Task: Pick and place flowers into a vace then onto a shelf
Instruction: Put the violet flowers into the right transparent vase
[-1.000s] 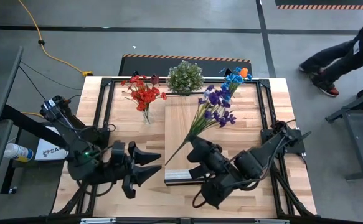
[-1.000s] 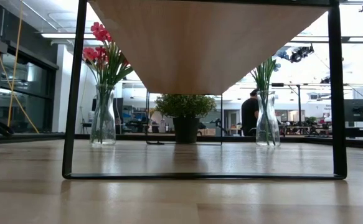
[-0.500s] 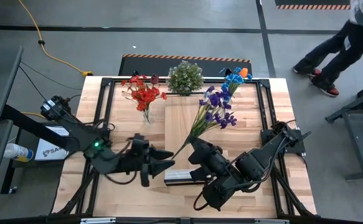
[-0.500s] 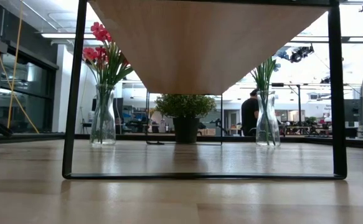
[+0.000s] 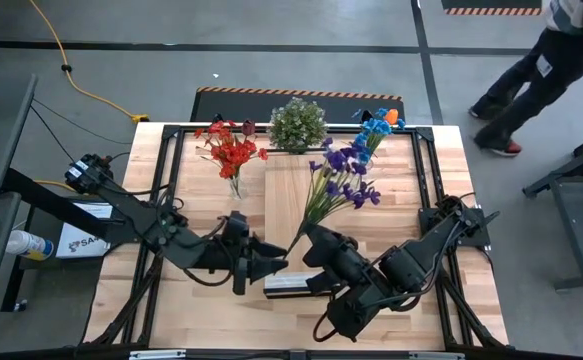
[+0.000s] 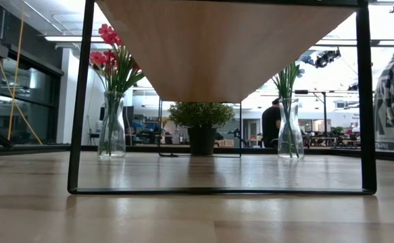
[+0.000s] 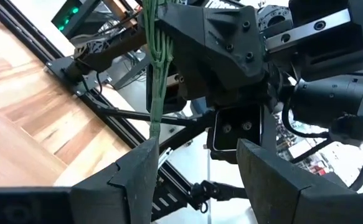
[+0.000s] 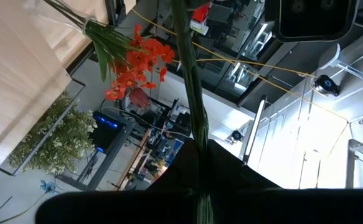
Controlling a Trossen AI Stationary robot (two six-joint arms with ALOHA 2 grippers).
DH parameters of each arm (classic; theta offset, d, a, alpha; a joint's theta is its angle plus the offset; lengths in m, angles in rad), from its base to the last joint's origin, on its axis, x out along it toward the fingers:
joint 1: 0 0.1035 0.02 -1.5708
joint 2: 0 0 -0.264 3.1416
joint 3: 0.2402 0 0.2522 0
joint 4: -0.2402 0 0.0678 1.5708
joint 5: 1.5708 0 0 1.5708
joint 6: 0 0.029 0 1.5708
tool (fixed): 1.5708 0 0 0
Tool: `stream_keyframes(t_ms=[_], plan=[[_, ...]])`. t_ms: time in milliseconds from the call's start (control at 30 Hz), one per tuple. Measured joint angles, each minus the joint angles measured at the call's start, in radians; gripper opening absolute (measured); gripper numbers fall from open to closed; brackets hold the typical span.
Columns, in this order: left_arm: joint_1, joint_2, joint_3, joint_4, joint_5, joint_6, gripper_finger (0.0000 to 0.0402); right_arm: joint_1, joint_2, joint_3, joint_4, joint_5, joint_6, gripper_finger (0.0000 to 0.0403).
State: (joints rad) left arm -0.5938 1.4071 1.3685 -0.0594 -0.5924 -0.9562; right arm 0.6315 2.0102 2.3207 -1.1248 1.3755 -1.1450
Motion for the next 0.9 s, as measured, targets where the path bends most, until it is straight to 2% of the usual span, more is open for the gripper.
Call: stream_keyframes(t_ms=[367, 733, 900], plan=[[0.0, -0.004, -0.001, -0.121, -0.031, -0.096, 0.025, 0.0, -0.001, 0.001, 0.004, -0.015, -0.005, 0.0003], [0.012, -0.006, -0.001, -0.124, -0.017, -0.097, 0.025, 0.0, -0.001, 0.001, 0.012, -0.021, -0.007, 0.0002], [0.012, -0.007, -0.001, -0.124, -0.017, -0.097, 0.0223, 0.0, -0.001, 0.001, 0.023, -0.037, -0.008, 0.0002]])
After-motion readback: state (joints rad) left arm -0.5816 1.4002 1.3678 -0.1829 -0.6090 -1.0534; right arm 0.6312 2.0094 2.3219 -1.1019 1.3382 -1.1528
